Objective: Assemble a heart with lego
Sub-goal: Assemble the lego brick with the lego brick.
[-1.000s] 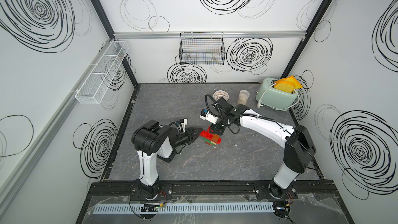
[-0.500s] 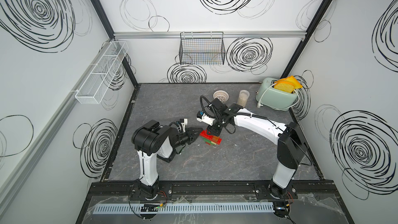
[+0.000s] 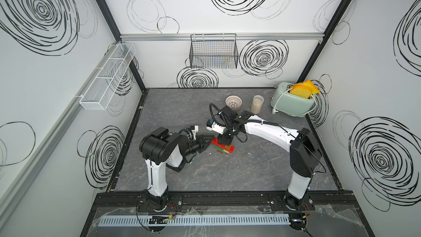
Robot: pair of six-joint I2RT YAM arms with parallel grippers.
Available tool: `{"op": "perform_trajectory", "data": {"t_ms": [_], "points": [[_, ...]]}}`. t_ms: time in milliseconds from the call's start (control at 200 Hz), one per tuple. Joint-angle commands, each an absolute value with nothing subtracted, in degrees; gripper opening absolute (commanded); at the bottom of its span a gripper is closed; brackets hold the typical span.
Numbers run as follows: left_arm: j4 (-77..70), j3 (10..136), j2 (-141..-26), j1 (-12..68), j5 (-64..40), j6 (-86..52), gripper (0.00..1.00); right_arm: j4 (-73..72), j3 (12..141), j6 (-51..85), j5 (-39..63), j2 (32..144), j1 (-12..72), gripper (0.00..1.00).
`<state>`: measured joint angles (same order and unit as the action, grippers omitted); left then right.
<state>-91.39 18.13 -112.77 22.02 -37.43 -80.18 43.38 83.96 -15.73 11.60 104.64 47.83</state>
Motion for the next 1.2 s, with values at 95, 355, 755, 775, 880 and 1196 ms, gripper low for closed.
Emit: {"op": "perform_trajectory", "data": {"t_ms": [95,355,755,775,880,1196], "points": [[-103.97,18.46,-112.41,22.13,-38.47,-80.24,0.15,42.44,85.17,-16.43,11.08,104.45,48.16,0.26],[-104.02,18.62,-112.40,22.09,-38.51,-80.33,0.15,42.33,85.08,-16.22,10.94,105.80,48.08,0.26],[-104.00,18.54,-112.15,21.86,-38.66,-80.47,0.15,43.40,85.98,-15.82,11.29,107.83,48.41,0.26],[-103.98,18.55,-112.15,21.82,-38.62,-80.51,0.15,43.50,86.11,-15.70,11.33,107.98,48.43,0.26],[-103.98,18.70,-112.15,21.77,-38.60,-80.51,0.15,44.22,86.10,-14.99,10.74,108.62,48.81,0.26],[-103.98,18.81,-112.15,21.53,-38.65,-80.60,0.15,45.06,82.70,-13.00,9.72,108.63,49.75,0.26]]}}
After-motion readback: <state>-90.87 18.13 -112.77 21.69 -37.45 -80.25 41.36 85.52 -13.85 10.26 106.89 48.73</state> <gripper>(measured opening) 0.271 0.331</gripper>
